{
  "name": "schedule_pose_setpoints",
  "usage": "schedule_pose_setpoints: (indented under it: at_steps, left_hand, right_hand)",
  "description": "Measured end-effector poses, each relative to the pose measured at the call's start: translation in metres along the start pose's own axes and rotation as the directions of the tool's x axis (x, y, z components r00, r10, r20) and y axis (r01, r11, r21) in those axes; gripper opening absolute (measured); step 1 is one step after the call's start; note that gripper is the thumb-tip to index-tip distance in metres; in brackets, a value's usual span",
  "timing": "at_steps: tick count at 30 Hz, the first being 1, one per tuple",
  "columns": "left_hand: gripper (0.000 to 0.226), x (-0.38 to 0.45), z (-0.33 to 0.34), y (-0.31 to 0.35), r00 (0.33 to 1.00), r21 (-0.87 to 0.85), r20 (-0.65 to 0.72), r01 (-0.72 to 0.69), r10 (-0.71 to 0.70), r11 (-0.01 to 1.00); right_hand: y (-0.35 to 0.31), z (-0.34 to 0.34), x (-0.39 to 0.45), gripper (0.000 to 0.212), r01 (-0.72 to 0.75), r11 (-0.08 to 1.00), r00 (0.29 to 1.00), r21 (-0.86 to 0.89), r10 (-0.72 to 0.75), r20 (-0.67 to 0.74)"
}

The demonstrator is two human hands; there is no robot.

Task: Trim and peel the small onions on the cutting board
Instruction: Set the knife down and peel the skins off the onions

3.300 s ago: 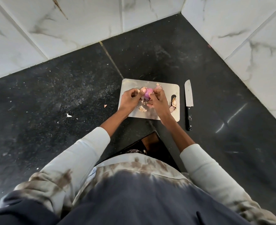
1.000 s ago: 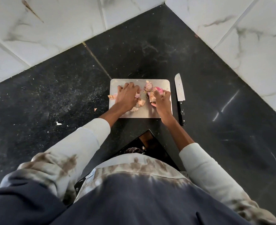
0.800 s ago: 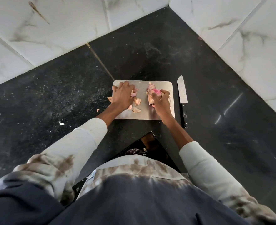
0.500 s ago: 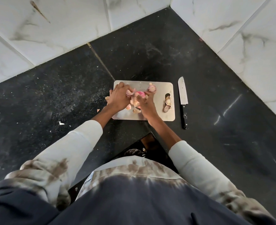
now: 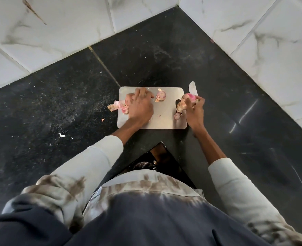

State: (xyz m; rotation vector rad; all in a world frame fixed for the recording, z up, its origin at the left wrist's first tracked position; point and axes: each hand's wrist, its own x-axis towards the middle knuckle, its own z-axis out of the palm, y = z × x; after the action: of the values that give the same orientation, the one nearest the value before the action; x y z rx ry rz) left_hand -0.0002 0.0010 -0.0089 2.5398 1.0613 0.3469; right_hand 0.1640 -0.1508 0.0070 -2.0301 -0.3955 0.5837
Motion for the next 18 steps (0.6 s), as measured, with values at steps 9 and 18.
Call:
schedule_pose_setpoints:
  at_steps: [9, 18]
  left_hand:
    - [0.045, -0.021, 0.018, 0.024, 0.965, -0.38, 0.257, 0.054, 0.05, 0.923]
    - [0.04, -0.026, 0.003, -0.009, 0.974, -0.419, 0.226, 0.126, -0.031, 0.899]
  right_hand:
    - [0.018, 0.034, -0.015, 0.05, -0.004, 0.998, 0.991, 0.057, -0.004, 0.135]
    - [0.015, 0.047, -0.018, 0.057, -0.062, 0.998, 0.998, -0.007, 0.061, -0.007]
